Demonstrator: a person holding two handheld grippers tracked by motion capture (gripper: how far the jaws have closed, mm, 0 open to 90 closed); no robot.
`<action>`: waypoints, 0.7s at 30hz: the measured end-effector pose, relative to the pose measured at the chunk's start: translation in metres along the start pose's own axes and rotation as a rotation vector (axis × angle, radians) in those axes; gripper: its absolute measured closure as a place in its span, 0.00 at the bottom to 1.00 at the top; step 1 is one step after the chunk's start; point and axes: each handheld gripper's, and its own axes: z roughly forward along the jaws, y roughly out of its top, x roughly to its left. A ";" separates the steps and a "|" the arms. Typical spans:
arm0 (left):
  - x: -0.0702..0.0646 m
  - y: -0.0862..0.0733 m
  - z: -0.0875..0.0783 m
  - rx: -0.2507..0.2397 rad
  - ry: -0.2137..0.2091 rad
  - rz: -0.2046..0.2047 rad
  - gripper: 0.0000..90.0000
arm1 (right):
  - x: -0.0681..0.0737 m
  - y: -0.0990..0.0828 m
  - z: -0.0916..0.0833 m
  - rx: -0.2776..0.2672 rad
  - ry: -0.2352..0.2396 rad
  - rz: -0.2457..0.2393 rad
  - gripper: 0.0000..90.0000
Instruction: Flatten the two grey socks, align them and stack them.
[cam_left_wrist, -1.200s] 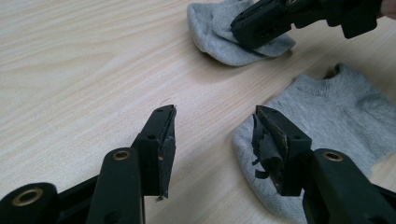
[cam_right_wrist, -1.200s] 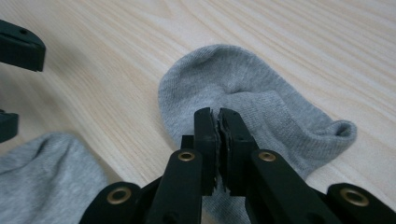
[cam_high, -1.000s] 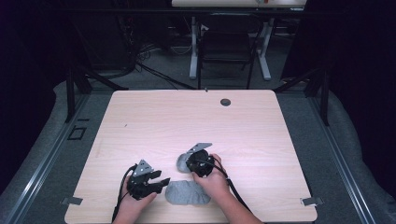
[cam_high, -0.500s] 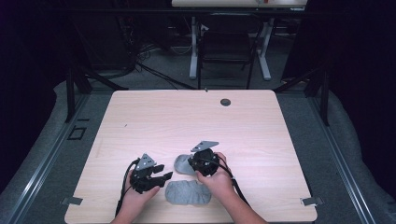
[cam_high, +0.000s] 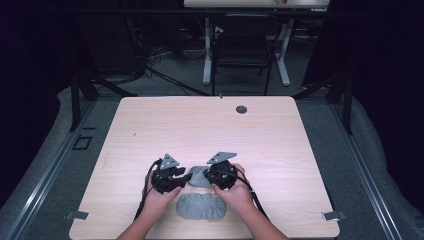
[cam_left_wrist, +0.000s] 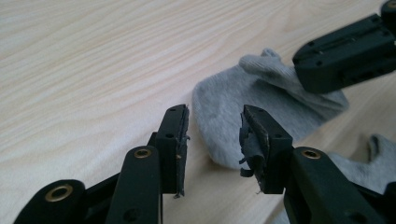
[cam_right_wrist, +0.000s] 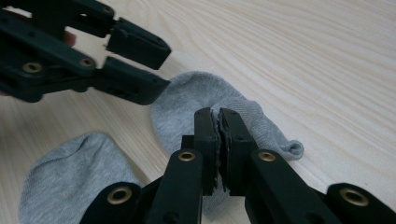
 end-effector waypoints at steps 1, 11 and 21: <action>0.000 0.001 0.002 0.001 0.003 -0.005 0.69 | 0.001 0.000 0.001 -0.008 -0.001 0.004 0.96; 0.005 0.003 0.020 0.029 0.024 -0.025 0.81 | 0.001 0.000 0.000 -0.013 0.005 -0.003 0.96; 0.007 0.002 0.015 0.050 0.058 -0.016 0.97 | -0.002 -0.004 -0.010 -0.025 -0.014 -0.048 0.96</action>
